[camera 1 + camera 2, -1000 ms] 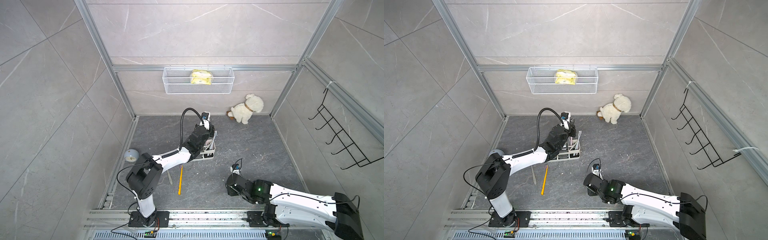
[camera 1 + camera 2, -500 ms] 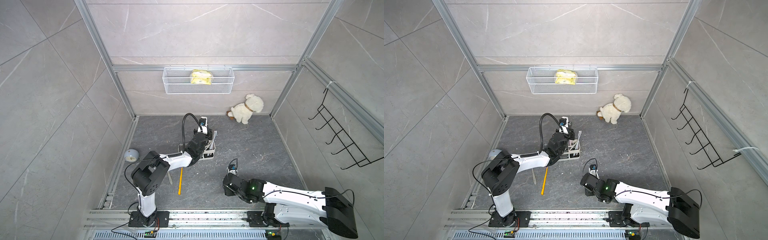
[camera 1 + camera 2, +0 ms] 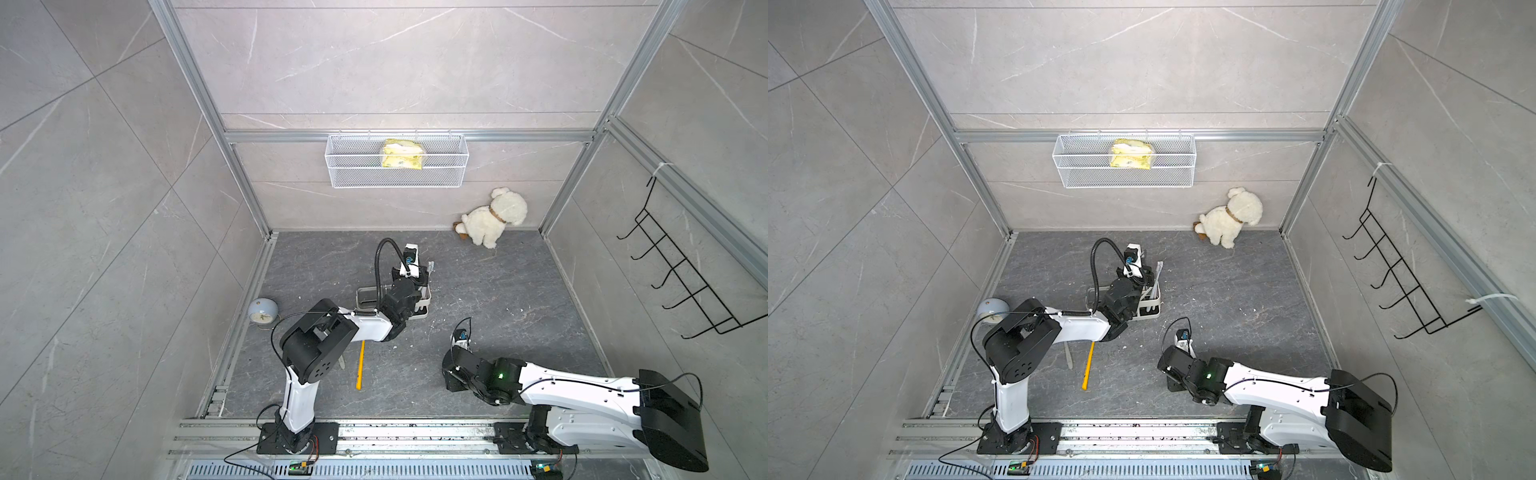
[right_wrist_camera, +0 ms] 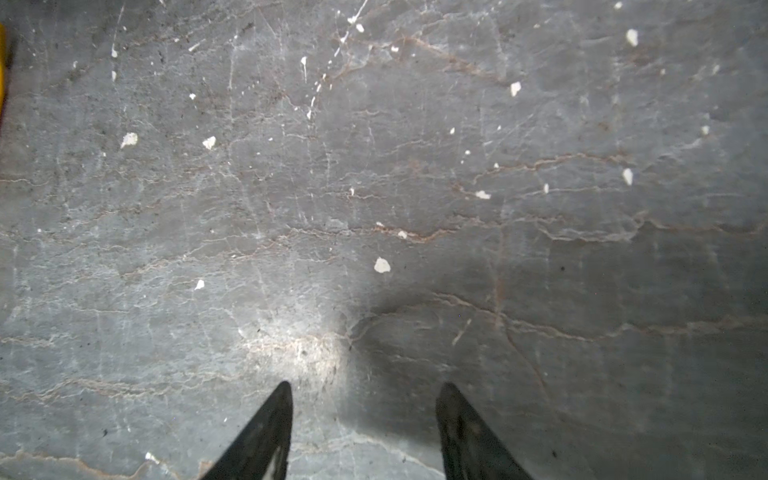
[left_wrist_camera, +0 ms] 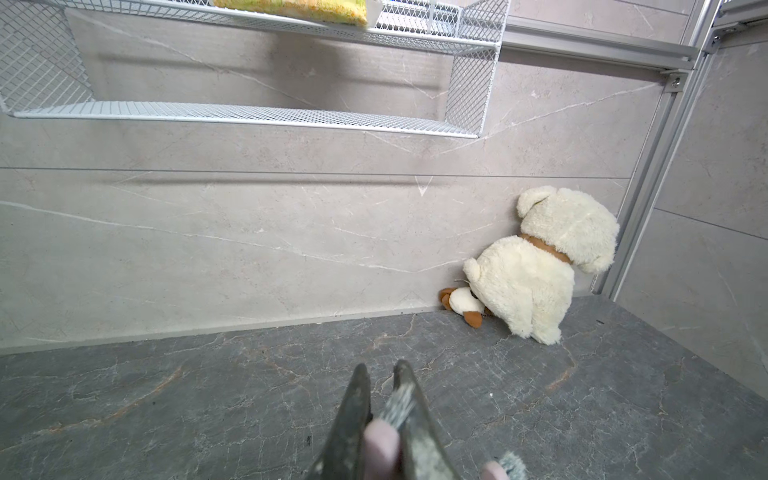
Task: Place the toothbrush into the toothbrush holder
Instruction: Place the toothbrush in the toothbrush holder.
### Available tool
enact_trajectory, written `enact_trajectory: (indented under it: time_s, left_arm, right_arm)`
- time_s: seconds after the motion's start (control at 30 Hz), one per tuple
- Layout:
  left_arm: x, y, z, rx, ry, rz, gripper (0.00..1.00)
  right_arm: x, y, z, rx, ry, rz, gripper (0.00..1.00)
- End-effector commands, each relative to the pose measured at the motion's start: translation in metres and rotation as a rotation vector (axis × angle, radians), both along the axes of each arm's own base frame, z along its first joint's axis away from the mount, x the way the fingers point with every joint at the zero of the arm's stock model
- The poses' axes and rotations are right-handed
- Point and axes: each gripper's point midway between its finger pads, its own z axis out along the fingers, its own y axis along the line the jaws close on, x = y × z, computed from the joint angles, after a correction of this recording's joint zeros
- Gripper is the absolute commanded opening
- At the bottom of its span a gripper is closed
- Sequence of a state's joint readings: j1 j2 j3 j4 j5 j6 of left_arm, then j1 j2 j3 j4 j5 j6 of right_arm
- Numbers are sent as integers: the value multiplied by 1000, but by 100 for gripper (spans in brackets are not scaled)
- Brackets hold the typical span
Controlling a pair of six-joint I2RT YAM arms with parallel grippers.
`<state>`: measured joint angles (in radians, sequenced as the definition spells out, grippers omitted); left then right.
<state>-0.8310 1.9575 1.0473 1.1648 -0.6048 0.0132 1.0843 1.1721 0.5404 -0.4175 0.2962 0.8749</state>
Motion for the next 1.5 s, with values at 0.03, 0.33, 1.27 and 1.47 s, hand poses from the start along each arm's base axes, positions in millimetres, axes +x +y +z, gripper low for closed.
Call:
enact_trajectory:
  time_s: [0.03, 0.33, 1.27, 1.47]
  left_arm:
    - [-2, 9, 16, -55, -69, 41, 2]
    - [-6, 8, 16, -42, -81, 39, 14]
    - [-34, 9, 54, 4, -9, 18, 44]
    - [-52, 19, 48, -45, 214, -44, 53]
  right_arm:
    - [1, -4, -6, -34, -13, 7, 58]
    - [4, -1, -5, -39, -18, 14, 58]
    - [4, -5, 14, -9, -37, -12, 58]
    - [-1, 34, 23, 90, 41, 19, 72]
